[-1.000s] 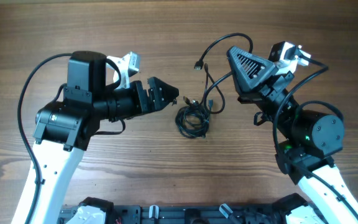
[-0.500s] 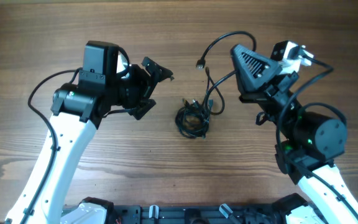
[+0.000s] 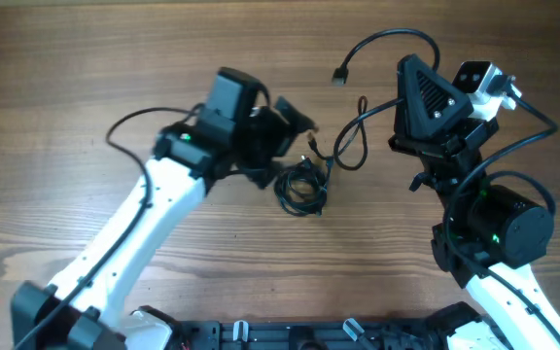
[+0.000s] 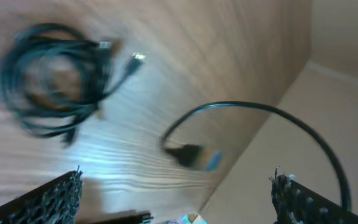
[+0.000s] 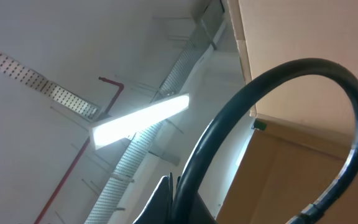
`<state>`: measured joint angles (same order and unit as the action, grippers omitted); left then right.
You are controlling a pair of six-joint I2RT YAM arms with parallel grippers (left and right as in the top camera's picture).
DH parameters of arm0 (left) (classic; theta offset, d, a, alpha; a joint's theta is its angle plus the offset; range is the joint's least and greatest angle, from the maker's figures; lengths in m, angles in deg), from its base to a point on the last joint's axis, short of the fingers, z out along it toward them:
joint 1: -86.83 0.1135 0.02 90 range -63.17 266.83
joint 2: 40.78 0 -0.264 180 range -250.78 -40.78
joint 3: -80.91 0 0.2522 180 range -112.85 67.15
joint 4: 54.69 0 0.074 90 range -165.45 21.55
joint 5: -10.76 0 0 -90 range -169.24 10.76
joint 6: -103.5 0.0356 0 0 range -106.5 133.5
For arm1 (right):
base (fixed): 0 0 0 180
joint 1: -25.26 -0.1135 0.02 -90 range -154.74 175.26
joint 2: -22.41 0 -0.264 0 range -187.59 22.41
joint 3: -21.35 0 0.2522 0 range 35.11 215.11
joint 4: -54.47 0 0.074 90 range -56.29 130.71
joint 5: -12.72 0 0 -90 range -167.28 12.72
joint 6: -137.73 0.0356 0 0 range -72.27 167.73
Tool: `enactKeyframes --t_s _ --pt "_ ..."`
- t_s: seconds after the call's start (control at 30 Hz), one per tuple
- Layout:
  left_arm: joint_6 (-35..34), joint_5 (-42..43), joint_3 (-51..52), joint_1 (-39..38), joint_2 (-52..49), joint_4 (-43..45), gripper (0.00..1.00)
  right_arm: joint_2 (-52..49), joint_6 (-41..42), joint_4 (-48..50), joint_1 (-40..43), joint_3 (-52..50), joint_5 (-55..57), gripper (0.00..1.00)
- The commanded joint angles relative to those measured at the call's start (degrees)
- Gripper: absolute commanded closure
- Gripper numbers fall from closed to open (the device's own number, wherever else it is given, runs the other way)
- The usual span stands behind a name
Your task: Untangle cables
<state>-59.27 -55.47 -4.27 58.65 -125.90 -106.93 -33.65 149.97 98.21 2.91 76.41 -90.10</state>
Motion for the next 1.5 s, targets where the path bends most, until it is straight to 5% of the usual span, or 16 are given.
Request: enactKeyframes --t_s 0.0,0.17,0.7,0.8,0.93,1.23,1.47 --pt "-1.42 -1.44 -0.70 -2.56 -3.04 5.73 0.00 0.00 1.90 0.57 0.04 0.81 0.48 0.95" --pt "-1.40 0.31 -0.70 -3.41 -6.99 8.72 0.01 0.00 2.99 0.57 0.02 0.81 -0.09 0.95" --pt "2.12 -4.57 -0.70 -4.44 -8.52 6.71 0.93 0.02 4.31 0.96 0.02 0.81 -1.44 0.95" --pt "3.58 -4.79 -0.70 -1.27 -8.52 6.71 0.96 0.00 2.10 -0.52 0.02 0.81 -2.23 0.95" --pt "10.51 2.14 -0.70 5.77 -8.31 6.54 0.96 0.02 -13.75 -4.76 0.20 0.81 -1.75 0.95" --pt "23.28 8.11 -0.70 19.89 -3.52 2.69 0.96 0.02 -30.27 -31.50 8.94 0.81 0.87 0.95" --pt "24.85 -5.95 -0.70 29.35 -2.67 -7.98 0.96 0.00 -37.79 -53.40 19.96 0.81 4.07 0.96"
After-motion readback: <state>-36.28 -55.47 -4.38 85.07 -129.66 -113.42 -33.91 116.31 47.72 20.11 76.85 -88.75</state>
